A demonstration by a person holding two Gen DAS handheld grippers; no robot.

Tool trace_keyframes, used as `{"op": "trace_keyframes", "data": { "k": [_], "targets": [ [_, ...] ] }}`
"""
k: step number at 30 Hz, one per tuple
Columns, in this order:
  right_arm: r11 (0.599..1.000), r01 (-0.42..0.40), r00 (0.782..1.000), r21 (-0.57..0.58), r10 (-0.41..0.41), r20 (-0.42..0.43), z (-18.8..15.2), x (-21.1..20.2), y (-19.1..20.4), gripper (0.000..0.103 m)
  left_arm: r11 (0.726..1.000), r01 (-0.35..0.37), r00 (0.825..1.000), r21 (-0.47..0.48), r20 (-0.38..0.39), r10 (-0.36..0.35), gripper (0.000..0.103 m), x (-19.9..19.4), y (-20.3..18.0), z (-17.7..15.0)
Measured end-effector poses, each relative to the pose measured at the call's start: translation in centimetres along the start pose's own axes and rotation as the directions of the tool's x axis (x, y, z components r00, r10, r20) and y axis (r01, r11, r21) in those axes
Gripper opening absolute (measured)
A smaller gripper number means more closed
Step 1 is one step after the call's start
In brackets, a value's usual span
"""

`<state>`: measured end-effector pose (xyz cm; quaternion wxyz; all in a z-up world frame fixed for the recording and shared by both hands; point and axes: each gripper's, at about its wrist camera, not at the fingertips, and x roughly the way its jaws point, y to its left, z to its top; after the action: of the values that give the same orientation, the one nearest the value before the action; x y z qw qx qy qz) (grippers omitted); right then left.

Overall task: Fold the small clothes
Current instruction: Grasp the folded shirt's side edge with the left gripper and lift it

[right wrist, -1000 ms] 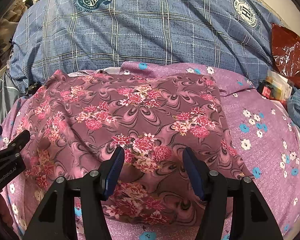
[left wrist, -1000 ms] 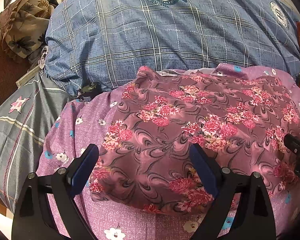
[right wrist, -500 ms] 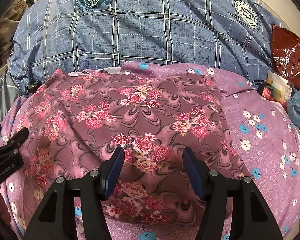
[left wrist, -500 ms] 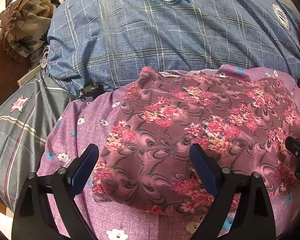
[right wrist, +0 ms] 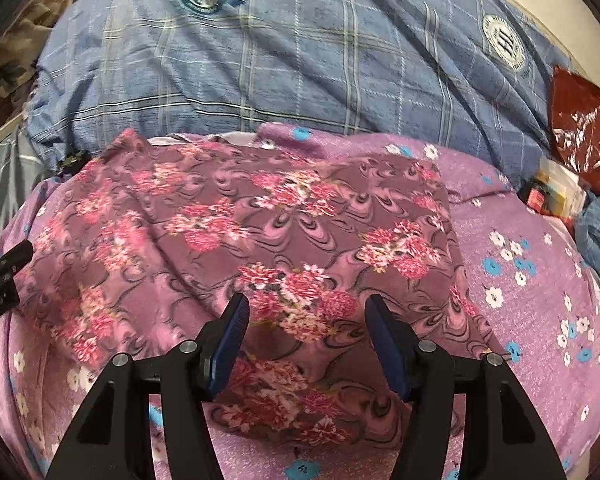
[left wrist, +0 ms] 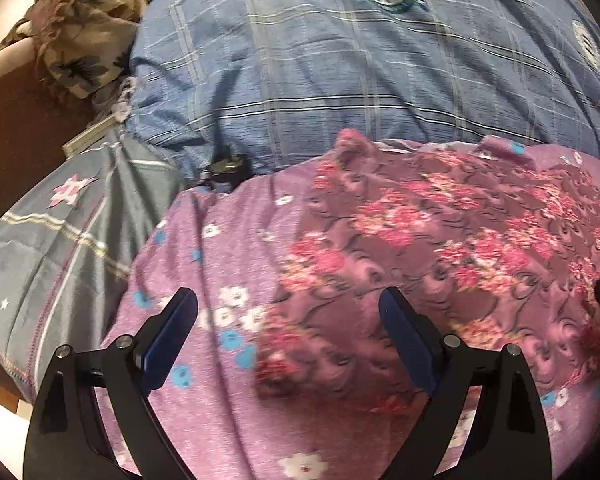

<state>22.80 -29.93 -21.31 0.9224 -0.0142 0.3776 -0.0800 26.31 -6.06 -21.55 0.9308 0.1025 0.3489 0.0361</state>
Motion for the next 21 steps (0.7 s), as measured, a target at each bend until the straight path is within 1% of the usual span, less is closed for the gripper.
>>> {"op": "trace_keyframes", "data": {
  "k": [2,3,5,7,8,9,10,11,12,13,15,17,18,19,20,21],
  "targets": [
    [1.000,0.008,1.000,-0.016,-0.007,0.020,-0.2,-1.0,-0.3,0.062,1.000,-0.022,1.000,-0.007,0.002,0.022,0.093,-0.3,1.1,-0.3],
    [1.000,0.005,0.999,0.004,-0.005,0.035,-0.4,-1.6,-1.0,0.062,1.000,-0.027,1.000,-0.016,-0.002,0.027,0.093,-0.3,1.7,-0.5],
    [0.998,-0.032,0.999,0.062,0.030,0.043,-1.0,-2.5,-3.4,0.062,0.997,-0.025,0.999,-0.075,-0.029,0.023,0.093,0.1,3.9,-0.7],
    [0.987,-0.079,0.996,0.142,0.072,0.052,-1.5,-3.0,-6.4,0.063,0.990,-0.035,0.998,-0.134,-0.049,0.028,0.093,0.8,6.2,-0.8],
    [0.974,-0.095,0.995,0.204,0.085,0.058,-1.8,-3.1,-8.5,0.067,0.988,-0.042,0.998,-0.151,-0.056,0.034,0.093,1.1,7.0,-0.8],
    [0.958,-0.108,0.994,0.266,0.096,0.057,-2.1,-3.0,-10.3,0.073,0.985,-0.050,0.997,-0.162,-0.064,0.040,0.093,1.6,7.7,-0.8],
    [0.938,-0.126,0.992,0.324,0.114,0.056,-2.3,-2.8,-11.9,0.075,0.984,-0.050,0.996,-0.169,-0.078,0.037,0.093,2.3,8.4,-0.8],
    [0.897,-0.155,0.988,0.415,0.145,0.056,-2.8,-2.5,-14.0,0.076,0.984,-0.029,0.995,-0.174,-0.100,0.012,0.093,3.1,8.8,-0.8],
    [0.859,-0.176,0.984,0.481,0.169,0.057,-3.2,-2.1,-15.6,0.076,0.983,-0.008,0.993,-0.182,-0.115,-0.013,0.093,3.5,9.0,-0.8],
    [0.826,-0.188,0.981,0.531,0.185,0.060,-3.4,-1.7,-16.7,0.076,0.978,0.034,0.988,-0.206,-0.139,-0.063,0.093,4.3,9.3,-0.9],
    [0.808,-0.214,0.976,0.550,0.202,0.084,-3.4,-1.5,-17.1,0.076,0.965,0.094,0.978,-0.243,-0.158,-0.135,0.093,5.1,9.5,-1.1],
    [0.818,-0.292,0.956,0.496,0.257,0.139,-2.6,-1.9,-15.6,0.075,0.963,0.129,0.972,-0.238,-0.162,-0.171,0.092,5.4,8.8,-1.0],
    [0.831,-0.318,0.948,0.456,0.278,0.154,-2.1,-2.1,-14.5,0.067,0.959,0.155,0.967,-0.239,-0.161,-0.197,0.090,5.6,8.3,-0.9],
    [0.857,-0.340,0.940,0.387,0.300,0.162,-1.4,-2.2,-12.5,0.058,0.949,0.200,0.956,-0.243,-0.162,-0.243,0.086,5.9,7.7,-0.9],
    [0.876,-0.342,0.939,0.341,0.307,0.151,-1.0,-2.1,-11.1,0.033,0.943,0.229,0.946,-0.243,-0.171,-0.274,0.075,6.1,7.2,-1.0],
    [0.895,-0.343,0.939,0.286,0.321,0.123,-0.6,-1.7,-9.0,0.016,0.935,0.259,0.932,-0.242,-0.192,-0.308,0.061,6.6,6.5,-1.0]
  ]
}}
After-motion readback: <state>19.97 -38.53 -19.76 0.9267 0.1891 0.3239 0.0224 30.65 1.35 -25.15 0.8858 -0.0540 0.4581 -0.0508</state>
